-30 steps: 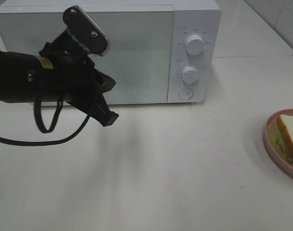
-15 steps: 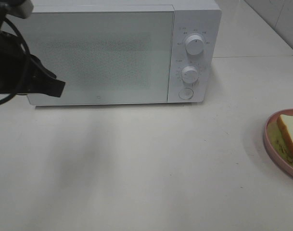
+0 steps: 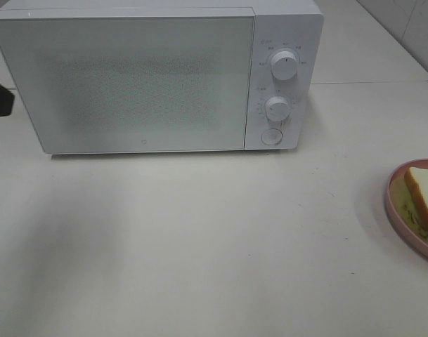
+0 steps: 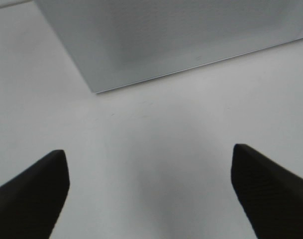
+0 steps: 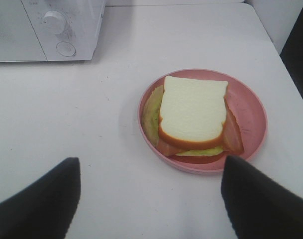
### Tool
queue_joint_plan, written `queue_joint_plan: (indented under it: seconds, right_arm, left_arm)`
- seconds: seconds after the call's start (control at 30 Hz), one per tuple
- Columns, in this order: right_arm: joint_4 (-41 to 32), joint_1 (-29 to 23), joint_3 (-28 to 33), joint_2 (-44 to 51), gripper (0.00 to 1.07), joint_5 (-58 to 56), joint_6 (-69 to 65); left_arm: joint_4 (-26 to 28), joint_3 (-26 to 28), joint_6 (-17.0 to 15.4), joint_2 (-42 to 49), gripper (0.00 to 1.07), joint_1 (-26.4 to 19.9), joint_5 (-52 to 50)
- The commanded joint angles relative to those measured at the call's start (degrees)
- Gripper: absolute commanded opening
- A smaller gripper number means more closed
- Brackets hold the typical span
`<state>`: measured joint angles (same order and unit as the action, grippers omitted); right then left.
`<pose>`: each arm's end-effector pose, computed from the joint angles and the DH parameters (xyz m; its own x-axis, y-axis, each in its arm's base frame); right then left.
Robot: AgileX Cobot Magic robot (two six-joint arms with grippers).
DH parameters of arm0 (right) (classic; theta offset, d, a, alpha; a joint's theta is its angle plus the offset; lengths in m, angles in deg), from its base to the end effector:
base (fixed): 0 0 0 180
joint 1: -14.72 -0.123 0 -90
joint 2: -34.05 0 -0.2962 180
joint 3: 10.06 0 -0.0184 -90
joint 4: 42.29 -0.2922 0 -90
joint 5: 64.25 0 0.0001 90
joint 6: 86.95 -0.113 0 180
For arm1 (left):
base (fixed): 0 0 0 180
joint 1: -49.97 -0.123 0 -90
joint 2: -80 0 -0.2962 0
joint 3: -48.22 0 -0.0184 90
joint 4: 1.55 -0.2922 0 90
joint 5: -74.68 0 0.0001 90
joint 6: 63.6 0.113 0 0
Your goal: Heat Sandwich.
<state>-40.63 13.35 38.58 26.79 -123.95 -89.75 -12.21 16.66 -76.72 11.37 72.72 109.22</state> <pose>0.0397 -0.0019 0.2906 -0.4316 0.0239 -0.9018 0.0134 0.9997 0.0201 0.2474 -0.0909 0.2867 -0.6655 0.1981 -0.7196 0.2661 0.9638 0.0192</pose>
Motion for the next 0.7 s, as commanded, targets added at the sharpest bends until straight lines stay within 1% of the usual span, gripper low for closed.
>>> queue_joint_plan:
  seconds: [0.03, 0.07, 0.1, 0.13, 0.2, 0.23, 0.3, 0.33, 0.43, 0.53, 0.6, 0.67, 0.7]
  right_arm:
    - [0.5, 0.3, 0.1, 1.5, 0.75, 0.2, 0.5]
    - [0.5, 0.3, 0.1, 1.5, 0.75, 0.2, 0.5]
    - [0.5, 0.3, 0.1, 1.5, 0.75, 0.2, 0.5]
    - [0.5, 0.3, 0.1, 1.5, 0.75, 0.2, 0.5]
    - [0.5, 0.3, 0.1, 1.5, 0.75, 0.2, 0.5]
    - [0.5, 0.3, 0.1, 1.5, 0.75, 0.2, 0.5]
    - [0.5, 0.3, 0.1, 1.5, 0.75, 0.2, 0.5]
    - [0.5, 0.3, 0.1, 1.5, 0.75, 0.2, 0.5]
    - [0.5, 0.3, 0.1, 1.5, 0.75, 0.2, 0.5]
    - [0.4, 0.3, 0.1, 1.5, 0.75, 0.2, 0.6]
    - [0.4, 0.3, 0.1, 1.5, 0.75, 0.2, 0.6]
    - [0.4, 0.3, 0.1, 1.5, 0.75, 0.2, 0.6]
    - [0.4, 0.3, 0.1, 1.5, 0.75, 0.2, 0.6]
  left_arm:
    - [0.6, -0.1, 0.9, 2.7, 0.9, -4.0, 5.7]
    - [0.6, -0.1, 2.3, 4.4, 0.9, -6.2, 8.6]
    - [0.6, -0.1, 2.8, 5.3, 0.9, -7.2, 10.1]
    - [0.6, -0.1, 2.8, 5.3, 0.9, -7.2, 10.1]
    - [0.6, -0.1, 2.9, 7.1, 0.9, -9.2, 12.5]
    - [0.6, -0.1, 2.9, 9.0, 0.9, -11.1, 14.9]
    - [0.6, -0.1, 2.9, 11.0, 0.9, -12.7, 16.7]
    - [0.6, -0.1, 2.9, 11.0, 0.9, -12.7, 16.7]
    - [0.6, -0.1, 2.9, 16.0, 0.89, -13.3, 20.5]
    - [0.6, -0.3, 2.9, 18.6, 0.89, -13.3, 21.9]
    - [0.6, -1.5, 2.9, 22.9, 0.89, -13.3, 23.4]
    - [0.6, -1.9, 2.9, 24.5, 0.89, -13.3, 23.7]
    - [0.7, -3.3, 2.8, 28.0, 0.89, -13.3, 24.4]
